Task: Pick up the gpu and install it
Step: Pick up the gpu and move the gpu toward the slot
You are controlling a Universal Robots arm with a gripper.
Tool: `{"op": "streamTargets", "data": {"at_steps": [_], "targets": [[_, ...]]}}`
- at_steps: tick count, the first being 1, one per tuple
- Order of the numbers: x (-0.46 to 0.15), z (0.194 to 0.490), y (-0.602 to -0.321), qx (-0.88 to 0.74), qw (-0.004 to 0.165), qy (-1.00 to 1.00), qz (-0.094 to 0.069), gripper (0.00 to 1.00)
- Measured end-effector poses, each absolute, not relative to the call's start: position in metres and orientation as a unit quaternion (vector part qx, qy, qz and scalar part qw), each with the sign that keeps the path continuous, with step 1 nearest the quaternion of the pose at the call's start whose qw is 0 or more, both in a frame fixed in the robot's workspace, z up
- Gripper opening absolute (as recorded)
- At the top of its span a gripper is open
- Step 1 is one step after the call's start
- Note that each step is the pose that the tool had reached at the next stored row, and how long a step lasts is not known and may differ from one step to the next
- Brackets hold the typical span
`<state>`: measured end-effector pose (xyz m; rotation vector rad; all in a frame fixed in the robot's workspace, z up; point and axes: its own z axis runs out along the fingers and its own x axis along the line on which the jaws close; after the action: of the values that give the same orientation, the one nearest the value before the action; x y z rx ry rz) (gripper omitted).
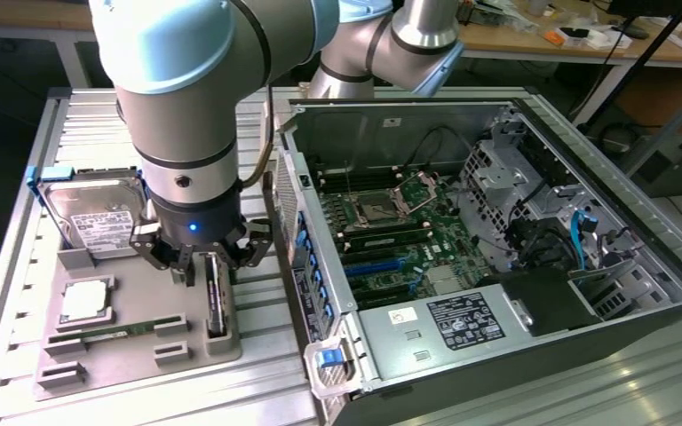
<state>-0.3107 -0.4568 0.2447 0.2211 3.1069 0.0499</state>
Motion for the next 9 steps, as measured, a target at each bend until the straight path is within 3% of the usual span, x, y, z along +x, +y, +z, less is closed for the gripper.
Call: {"op": "streamTargets", "data": {"at_steps": [9], "targets": [[-0.3107, 0.2447, -0.4568, 0.071, 0.013, 0.997, 0.016, 0.51]]}}
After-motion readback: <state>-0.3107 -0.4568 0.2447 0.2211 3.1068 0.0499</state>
